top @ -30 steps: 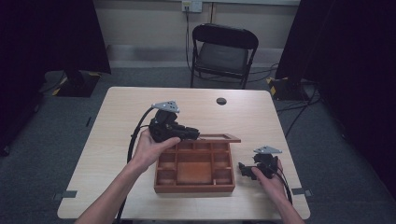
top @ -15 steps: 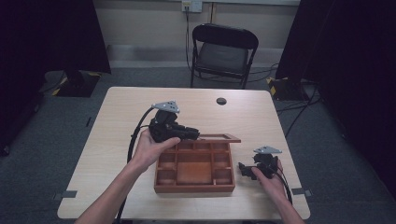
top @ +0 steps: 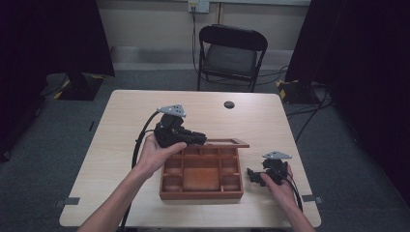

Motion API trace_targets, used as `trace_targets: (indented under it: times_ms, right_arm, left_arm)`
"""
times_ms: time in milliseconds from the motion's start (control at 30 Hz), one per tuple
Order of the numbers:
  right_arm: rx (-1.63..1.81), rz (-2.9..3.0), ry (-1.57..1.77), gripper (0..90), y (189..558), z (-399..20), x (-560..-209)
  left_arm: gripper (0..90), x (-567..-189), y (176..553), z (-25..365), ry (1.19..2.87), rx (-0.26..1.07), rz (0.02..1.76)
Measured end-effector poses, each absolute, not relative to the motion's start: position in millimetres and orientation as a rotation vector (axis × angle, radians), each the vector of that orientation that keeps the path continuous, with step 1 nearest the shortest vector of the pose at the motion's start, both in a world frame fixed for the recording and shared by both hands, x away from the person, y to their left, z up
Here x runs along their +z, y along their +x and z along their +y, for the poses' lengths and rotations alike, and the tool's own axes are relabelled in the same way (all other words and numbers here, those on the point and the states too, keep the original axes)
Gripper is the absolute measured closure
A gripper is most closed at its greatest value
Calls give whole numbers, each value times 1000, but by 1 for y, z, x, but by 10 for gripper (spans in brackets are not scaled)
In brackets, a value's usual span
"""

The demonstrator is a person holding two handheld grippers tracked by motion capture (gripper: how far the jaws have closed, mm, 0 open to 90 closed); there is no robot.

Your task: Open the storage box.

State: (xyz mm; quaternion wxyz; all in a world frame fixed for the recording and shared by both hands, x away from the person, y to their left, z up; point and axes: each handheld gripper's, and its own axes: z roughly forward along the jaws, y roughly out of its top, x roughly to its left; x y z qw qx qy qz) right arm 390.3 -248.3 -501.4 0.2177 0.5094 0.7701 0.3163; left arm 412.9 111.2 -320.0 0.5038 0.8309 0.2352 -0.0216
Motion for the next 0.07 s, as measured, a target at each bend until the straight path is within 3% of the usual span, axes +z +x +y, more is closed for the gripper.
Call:
trace_targets:
  times_ms: [67]
  right_arm:
    - [876,2133,1410,0,390,-248,-501]
  left_arm:
    - [818,-320,413,111,2008,-53,567]
